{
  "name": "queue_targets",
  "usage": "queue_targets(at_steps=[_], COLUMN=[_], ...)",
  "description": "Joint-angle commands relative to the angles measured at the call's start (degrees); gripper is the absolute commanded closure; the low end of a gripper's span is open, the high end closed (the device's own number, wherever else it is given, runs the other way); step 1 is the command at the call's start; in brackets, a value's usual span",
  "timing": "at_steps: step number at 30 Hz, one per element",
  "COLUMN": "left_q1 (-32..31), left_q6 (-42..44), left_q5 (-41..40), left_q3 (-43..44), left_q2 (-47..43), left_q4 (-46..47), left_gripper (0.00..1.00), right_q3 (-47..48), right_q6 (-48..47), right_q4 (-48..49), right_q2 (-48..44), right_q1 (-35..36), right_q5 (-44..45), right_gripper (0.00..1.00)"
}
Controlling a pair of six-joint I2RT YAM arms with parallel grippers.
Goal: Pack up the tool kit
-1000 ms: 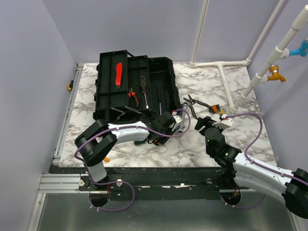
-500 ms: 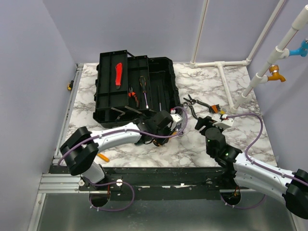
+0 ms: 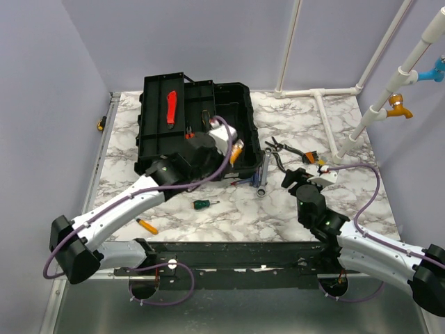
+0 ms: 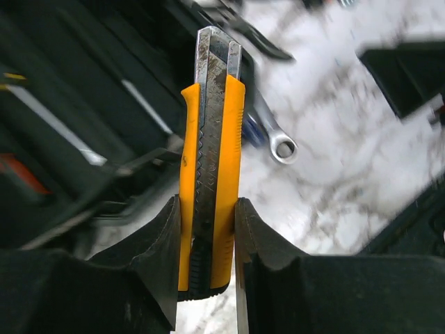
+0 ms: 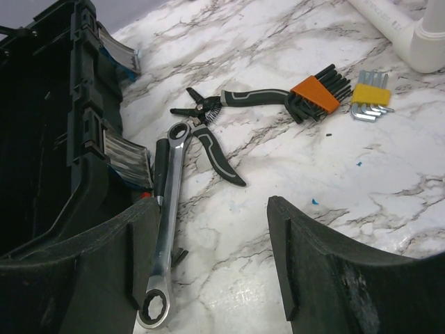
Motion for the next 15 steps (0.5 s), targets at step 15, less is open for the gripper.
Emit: queue_targets(at_steps=[15], left_q1=[37.19], left_q6=[-8.97], left_q5=[8.81], left_q3=[27.48], left_q2=[6.64], left_q4=[-2.87], left_gripper=[1.00], right_q3=[-0.28], right_q6=[1.71], right_q4=[0.69], right_q2=[2.19], right_q1=[-0.05], right_q5=[1.15], right_gripper=[0.30])
